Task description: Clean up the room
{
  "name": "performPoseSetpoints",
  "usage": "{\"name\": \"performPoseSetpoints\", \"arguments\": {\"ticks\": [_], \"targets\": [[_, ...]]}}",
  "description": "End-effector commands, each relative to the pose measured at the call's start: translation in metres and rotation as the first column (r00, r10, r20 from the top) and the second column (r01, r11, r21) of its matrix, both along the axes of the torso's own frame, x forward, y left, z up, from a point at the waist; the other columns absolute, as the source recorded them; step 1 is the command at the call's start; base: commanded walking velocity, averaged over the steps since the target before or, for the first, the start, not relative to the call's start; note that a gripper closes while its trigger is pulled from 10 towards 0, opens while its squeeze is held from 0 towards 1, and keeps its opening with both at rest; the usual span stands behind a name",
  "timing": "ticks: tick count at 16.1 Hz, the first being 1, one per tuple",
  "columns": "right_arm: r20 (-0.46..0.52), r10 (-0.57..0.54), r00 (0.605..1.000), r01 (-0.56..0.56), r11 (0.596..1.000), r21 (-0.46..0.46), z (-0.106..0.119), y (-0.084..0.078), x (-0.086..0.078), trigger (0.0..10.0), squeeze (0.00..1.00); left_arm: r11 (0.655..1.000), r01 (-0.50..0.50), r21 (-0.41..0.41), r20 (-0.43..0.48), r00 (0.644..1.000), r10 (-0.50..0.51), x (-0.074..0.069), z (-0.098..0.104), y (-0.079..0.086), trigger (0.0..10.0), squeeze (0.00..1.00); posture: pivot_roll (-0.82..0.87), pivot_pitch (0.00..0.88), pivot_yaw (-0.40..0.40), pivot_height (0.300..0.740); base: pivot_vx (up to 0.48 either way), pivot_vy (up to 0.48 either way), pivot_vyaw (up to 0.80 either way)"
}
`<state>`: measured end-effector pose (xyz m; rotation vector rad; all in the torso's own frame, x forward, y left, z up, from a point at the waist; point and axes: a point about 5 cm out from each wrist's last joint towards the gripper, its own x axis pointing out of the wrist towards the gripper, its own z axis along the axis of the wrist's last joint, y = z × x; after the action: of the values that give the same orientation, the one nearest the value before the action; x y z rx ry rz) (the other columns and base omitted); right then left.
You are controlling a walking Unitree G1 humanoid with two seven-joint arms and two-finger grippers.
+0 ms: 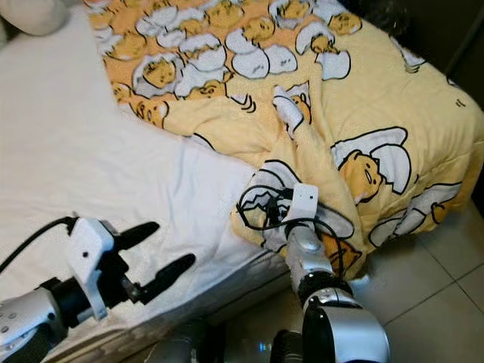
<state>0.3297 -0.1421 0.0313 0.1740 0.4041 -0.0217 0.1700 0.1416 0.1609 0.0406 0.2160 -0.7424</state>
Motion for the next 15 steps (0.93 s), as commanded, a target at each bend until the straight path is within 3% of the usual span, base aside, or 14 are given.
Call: {"name": "performPoseSetpoints", "arguments": {"ticks": [1, 9, 15], "targets": [[-0.048, 0.029, 0.998, -0.027, 0.999, 0.044, -0.008, 0.011, -0.005, 0.0, 0.00, 1.000, -0.007, 0.011, -0.005, 1.000, 0.007, -0.004, 0.002, 0.002, 10.0, 0.00, 0.26, 0.234, 0.131, 0.740, 0.000, 0.000, 0.00], [0.001, 0.134, 0.991, -0.134, 0.989, 0.058, -0.008, 0.033, -0.010, 0.0, 0.00, 1.000, -0.016, 0.024, -0.018, 1.000, 0.016, -0.001, 0.002, 0.002, 10.0, 0.00, 0.24, 0.228, 0.134, 0.740, 0.000, 0.000, 0.00], [-0.064, 0.158, 0.985, -0.153, 0.985, 0.074, -0.022, 0.037, -0.021, 0.0, 0.00, 0.999, -0.005, 0.031, -0.031, 1.000, 0.006, -0.002, -0.003, -0.002, 10.0, 0.00, 0.24, 0.226, 0.136, 0.740, 0.000, 0.000, 0.00]]}}
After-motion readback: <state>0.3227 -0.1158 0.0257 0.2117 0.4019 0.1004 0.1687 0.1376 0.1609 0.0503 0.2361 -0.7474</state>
